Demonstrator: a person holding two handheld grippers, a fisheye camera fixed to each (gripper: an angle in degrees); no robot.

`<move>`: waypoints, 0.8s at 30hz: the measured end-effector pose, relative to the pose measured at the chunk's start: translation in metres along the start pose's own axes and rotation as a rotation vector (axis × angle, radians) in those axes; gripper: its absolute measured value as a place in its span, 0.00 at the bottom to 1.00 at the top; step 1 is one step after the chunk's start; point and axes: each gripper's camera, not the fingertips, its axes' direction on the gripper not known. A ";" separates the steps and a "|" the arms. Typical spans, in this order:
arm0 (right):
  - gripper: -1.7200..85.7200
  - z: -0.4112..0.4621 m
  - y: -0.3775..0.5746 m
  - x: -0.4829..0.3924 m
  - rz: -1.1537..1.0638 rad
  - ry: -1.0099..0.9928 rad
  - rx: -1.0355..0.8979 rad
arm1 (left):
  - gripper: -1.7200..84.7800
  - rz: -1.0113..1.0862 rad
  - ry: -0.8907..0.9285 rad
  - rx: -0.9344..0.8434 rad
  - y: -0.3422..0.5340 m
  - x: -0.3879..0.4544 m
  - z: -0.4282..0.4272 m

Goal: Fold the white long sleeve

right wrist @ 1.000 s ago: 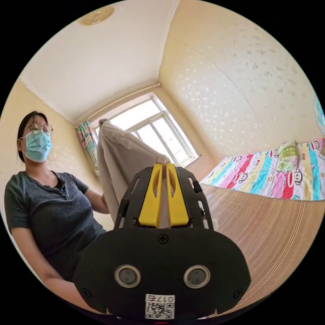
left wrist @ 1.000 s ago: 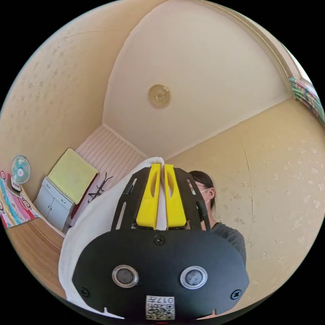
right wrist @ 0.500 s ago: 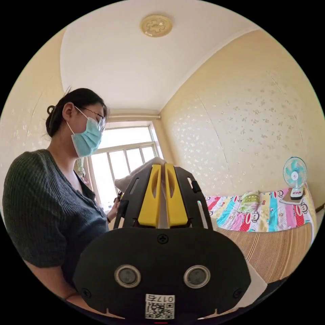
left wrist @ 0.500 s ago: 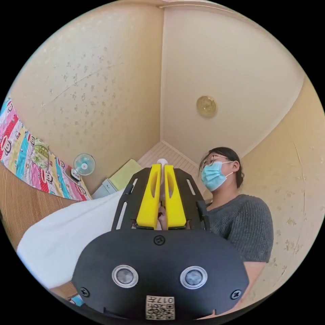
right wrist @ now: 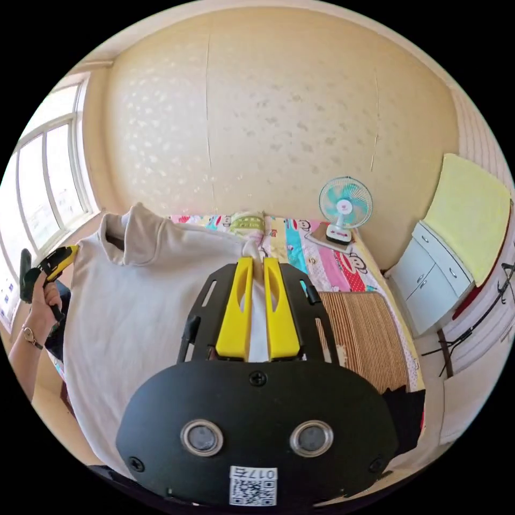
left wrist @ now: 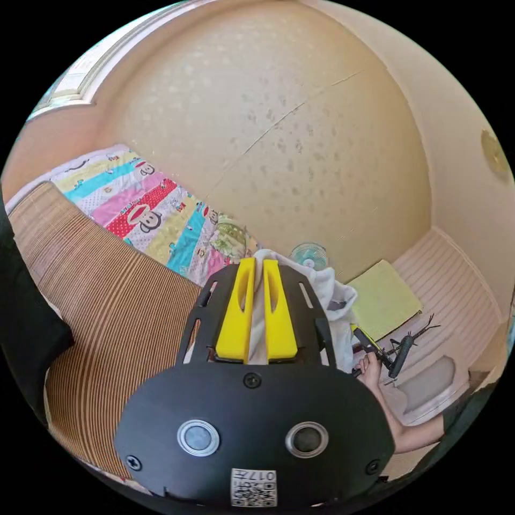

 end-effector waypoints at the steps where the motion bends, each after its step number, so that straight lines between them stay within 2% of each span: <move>1: 0.06 0.051 0.006 0.008 0.014 -0.005 -0.100 | 0.07 -0.022 -0.028 -0.021 0.003 -0.016 0.014; 4: 0.07 0.108 0.043 0.019 -0.033 -0.127 -0.207 | 0.08 -0.077 -0.123 -0.103 0.039 -0.062 0.048; 6: 0.08 0.132 0.079 0.016 -0.111 -0.158 -0.296 | 0.09 -0.002 -0.233 -0.237 0.086 -0.075 0.064; 10: 0.08 0.183 0.181 0.006 -0.278 -0.215 -0.544 | 0.09 -0.010 -0.340 -0.462 0.165 -0.112 0.079; 14: 0.06 0.191 0.257 0.022 -0.328 -0.253 -0.753 | 0.06 -0.053 -0.500 -0.860 0.263 -0.152 0.094; 15: 0.05 0.182 0.276 0.034 -0.328 -0.235 -0.781 | 0.05 -0.006 -0.480 -0.850 0.279 -0.148 0.081; 16: 0.05 0.161 0.284 0.049 -0.326 -0.234 -0.731 | 0.06 0.009 -0.465 -0.824 0.281 -0.145 0.071; 19: 0.03 0.135 0.291 0.085 -0.316 -0.216 -0.797 | 0.10 -0.141 -0.519 -0.733 0.273 -0.152 0.019; 21: 0.03 0.126 0.286 0.109 -0.267 -0.217 -0.828 | 0.14 -0.324 -0.493 -0.484 0.252 -0.168 -0.039; 24: 0.03 0.120 0.274 0.145 -0.171 -0.269 -0.855 | 0.19 -0.540 -0.624 -0.271 0.236 -0.201 -0.084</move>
